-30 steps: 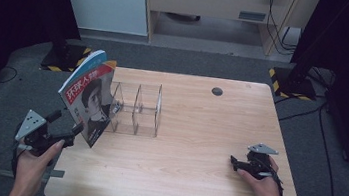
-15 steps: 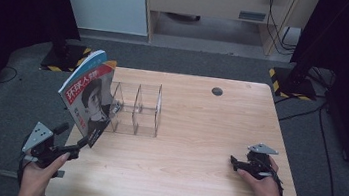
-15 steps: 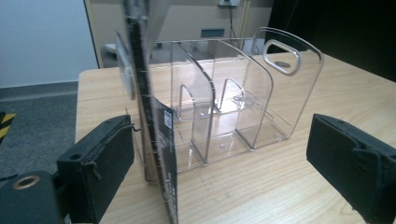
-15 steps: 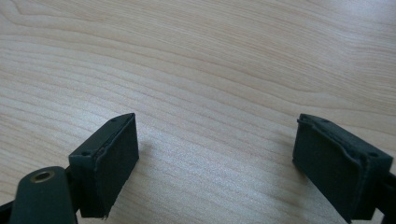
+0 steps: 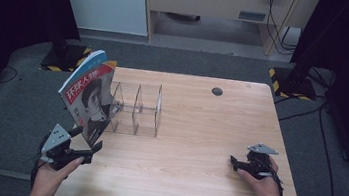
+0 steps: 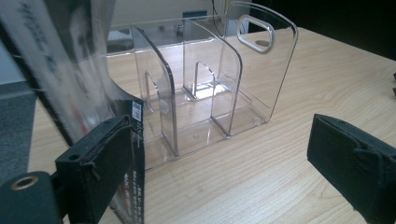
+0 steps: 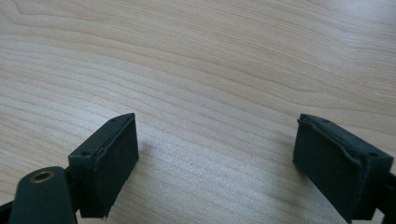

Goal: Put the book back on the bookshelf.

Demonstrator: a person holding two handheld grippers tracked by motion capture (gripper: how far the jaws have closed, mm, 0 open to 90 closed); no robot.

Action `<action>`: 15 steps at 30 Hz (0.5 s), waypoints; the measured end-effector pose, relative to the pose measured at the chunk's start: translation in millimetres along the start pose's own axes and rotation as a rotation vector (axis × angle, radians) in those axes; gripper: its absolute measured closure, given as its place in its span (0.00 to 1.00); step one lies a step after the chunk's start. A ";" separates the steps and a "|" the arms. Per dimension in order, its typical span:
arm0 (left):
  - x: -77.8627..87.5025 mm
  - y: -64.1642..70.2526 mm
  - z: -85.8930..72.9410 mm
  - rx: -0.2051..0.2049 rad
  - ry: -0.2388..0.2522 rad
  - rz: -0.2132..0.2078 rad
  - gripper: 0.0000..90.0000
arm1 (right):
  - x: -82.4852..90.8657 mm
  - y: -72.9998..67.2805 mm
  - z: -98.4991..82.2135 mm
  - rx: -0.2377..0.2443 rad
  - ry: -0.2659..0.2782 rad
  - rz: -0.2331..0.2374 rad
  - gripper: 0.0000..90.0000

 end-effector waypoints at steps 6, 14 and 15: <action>-17.7 13.1 4.0 -0.004 -0.022 -0.033 0.07 | 0.2 -0.8 -0.4 0.004 0.000 0.004 0.16; -43.6 35.0 11.9 -0.037 -0.047 -0.077 0.06 | 0.3 -0.9 -0.5 0.009 -0.001 0.006 0.16; -46.5 36.5 12.2 -0.040 -0.049 -0.081 0.07 | 0.3 -0.9 -0.5 0.008 -0.002 0.006 0.16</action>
Point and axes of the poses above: each handheld gripper's, and its own axes: x roughly backward along the jaws, z roughly out of its top, y roughly to its right, the point moved 10 cm from there along -x, roughly forward along the jaws, and after that the axes turned 5 degrees about -x, right-handed, at the moved point
